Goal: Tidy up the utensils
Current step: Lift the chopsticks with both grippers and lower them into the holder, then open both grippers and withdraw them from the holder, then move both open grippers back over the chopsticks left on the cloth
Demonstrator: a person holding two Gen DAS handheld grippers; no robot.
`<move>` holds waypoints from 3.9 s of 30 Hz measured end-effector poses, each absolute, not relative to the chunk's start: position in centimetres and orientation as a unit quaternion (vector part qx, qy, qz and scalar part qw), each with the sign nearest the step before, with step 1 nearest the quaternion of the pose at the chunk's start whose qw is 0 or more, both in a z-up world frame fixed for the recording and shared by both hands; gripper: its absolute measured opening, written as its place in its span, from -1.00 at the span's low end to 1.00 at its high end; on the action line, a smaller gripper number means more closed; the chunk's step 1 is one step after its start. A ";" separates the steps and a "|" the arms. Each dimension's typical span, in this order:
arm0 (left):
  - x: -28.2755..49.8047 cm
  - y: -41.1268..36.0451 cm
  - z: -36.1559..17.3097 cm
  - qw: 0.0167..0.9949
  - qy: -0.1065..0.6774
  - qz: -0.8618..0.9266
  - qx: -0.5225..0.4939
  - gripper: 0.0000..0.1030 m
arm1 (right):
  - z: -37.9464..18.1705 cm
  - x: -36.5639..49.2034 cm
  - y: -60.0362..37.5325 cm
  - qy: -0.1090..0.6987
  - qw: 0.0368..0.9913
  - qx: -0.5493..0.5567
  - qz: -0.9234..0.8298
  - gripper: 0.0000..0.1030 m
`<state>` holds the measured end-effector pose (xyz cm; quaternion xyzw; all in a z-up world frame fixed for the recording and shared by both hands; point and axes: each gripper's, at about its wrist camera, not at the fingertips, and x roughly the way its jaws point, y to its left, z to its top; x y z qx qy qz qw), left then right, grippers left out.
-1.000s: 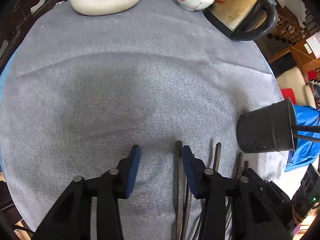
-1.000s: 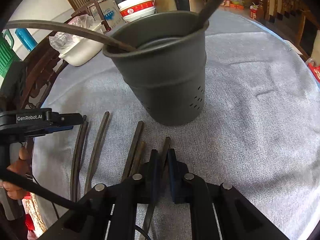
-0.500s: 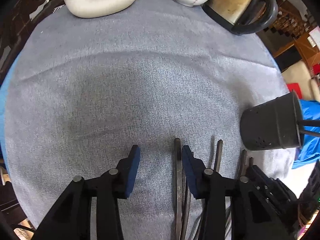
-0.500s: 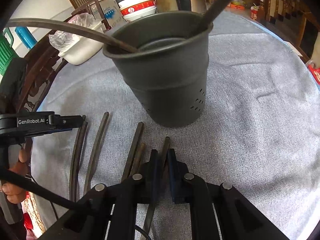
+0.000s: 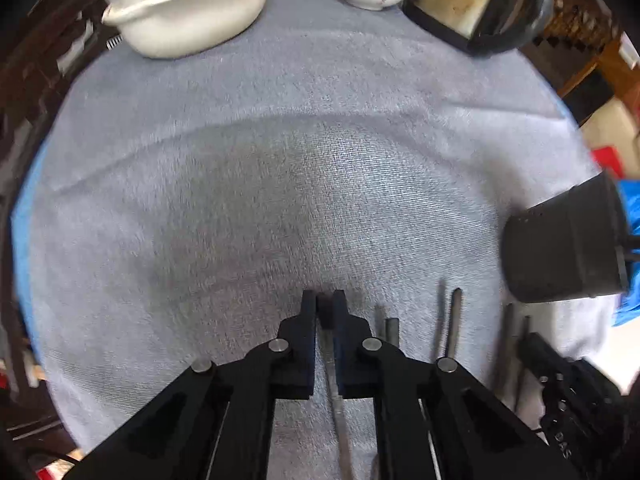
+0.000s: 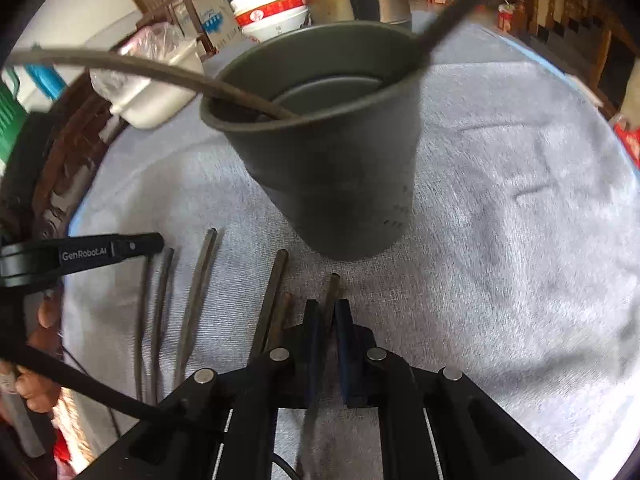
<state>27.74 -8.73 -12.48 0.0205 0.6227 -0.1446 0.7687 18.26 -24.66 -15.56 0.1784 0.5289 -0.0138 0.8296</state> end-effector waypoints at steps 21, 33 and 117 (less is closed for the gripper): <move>18.8 -3.7 4.1 0.876 0.429 -0.217 -0.044 -0.90 | -2.3 11.5 -26.2 0.332 0.923 0.190 0.043 -0.87; 15.5 -5.7 11.5 0.902 0.345 -0.254 -0.050 -0.90 | 4.3 9.3 -27.1 0.226 0.950 0.211 0.034 -0.87; 8.1 -4.7 -7.0 0.901 0.402 -0.111 0.123 0.39 | -11.6 4.1 -25.3 0.283 0.936 0.210 -0.008 0.12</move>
